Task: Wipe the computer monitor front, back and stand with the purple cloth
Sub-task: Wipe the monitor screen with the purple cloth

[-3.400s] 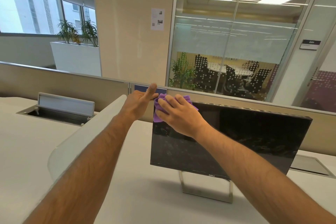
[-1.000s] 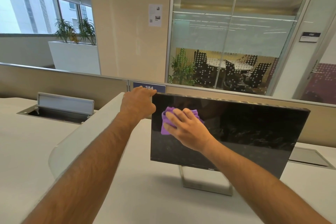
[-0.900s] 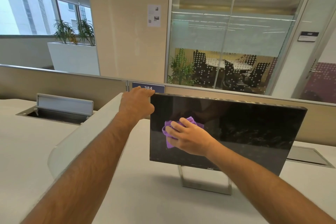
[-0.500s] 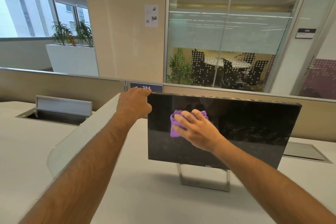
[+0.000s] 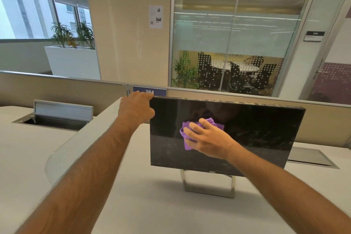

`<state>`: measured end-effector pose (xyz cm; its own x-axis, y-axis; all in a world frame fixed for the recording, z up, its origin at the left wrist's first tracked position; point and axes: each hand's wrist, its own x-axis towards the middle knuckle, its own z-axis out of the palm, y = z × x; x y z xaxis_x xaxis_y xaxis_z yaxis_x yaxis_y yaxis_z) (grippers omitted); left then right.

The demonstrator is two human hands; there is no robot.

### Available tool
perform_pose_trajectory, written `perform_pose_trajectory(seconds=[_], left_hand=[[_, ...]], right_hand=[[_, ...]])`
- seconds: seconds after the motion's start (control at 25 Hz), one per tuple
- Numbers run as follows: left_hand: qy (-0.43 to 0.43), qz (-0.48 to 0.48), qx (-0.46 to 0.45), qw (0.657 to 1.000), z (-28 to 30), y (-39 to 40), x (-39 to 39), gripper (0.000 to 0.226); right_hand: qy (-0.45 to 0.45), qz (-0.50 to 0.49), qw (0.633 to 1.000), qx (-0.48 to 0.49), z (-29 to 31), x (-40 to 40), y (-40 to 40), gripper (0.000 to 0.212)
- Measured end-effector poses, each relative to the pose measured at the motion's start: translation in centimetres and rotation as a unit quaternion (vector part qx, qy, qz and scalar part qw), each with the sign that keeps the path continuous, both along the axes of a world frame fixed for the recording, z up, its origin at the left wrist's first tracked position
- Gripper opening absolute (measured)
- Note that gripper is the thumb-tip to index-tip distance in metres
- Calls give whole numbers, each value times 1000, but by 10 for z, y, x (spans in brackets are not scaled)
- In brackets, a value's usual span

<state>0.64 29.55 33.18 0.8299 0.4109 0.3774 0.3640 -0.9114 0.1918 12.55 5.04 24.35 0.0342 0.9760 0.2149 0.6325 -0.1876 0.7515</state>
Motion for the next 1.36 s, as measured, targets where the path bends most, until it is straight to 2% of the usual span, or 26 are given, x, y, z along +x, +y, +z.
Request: perform_pose_trajectory(seconds=[0.04,0.08,0.2,0.24,0.36,0.4,0.56,0.6,0.72,0.76,0.88,0.92,1.04,1.08,1.12,1.24,1.28,1.36], left_hand=[[-2,0,1,1000,0,-1,0,55],[-4,1,0,1000,-1,-2,0,54],[-8,4,-8,1000,-1,-4,0,54],[-8,5,-8,1000,-1,-4,-1,54],[-2,6,-6,1000,0,-5,-2,56],[-2,5,-5,1000,0,-5,-2,56],[-4,3,-11,1000,-1,-7,0,55],[-6,5,-12,1000,0,-7,0,55],[-9,7,-12,1000,0,-7,0,54],[-10,8,-11,1000,0,-8,0,54],[-10,12,-14,1000,-1,-9,0,55],[-10,14,-15,1000,0,-10,0,55],[-6,18,-14,1000,0,-11,0,56],[-5,19,-15,1000,0,-12,0,56],[-5,20,-16,1000,0,-13,0,57],[-9,23,-18,1000,0,-15,-1,56],[-11,24,-20,999,0,-16,-1,56],[-11,25,-22,999,0,-16,0,55]], right_hand=[[-9,9,1000,-15,0,0,-5,63],[0,-11,1000,11,5,1,-7,62],[66,-88,982,152,15,1,-9,60],[53,-78,986,135,11,1,-10,60],[3,0,1000,-20,-9,2,-22,63],[-2,-2,1000,-20,-5,3,-25,62],[48,-88,983,153,19,9,-31,58],[39,-78,987,138,16,10,-33,59],[5,-15,1000,-6,2,10,-44,66],[5,-22,1000,-2,6,11,-48,66],[52,-96,983,148,20,14,-51,63],[50,-97,981,160,19,14,-53,62],[6,-27,1000,12,1,16,-63,65],[3,-21,1000,-3,2,16,-67,66],[12,-38,999,21,7,18,-70,66],[70,-108,974,185,16,19,-74,64],[63,-102,977,178,12,19,-75,64],[34,-56,996,65,-7,18,-82,67]])
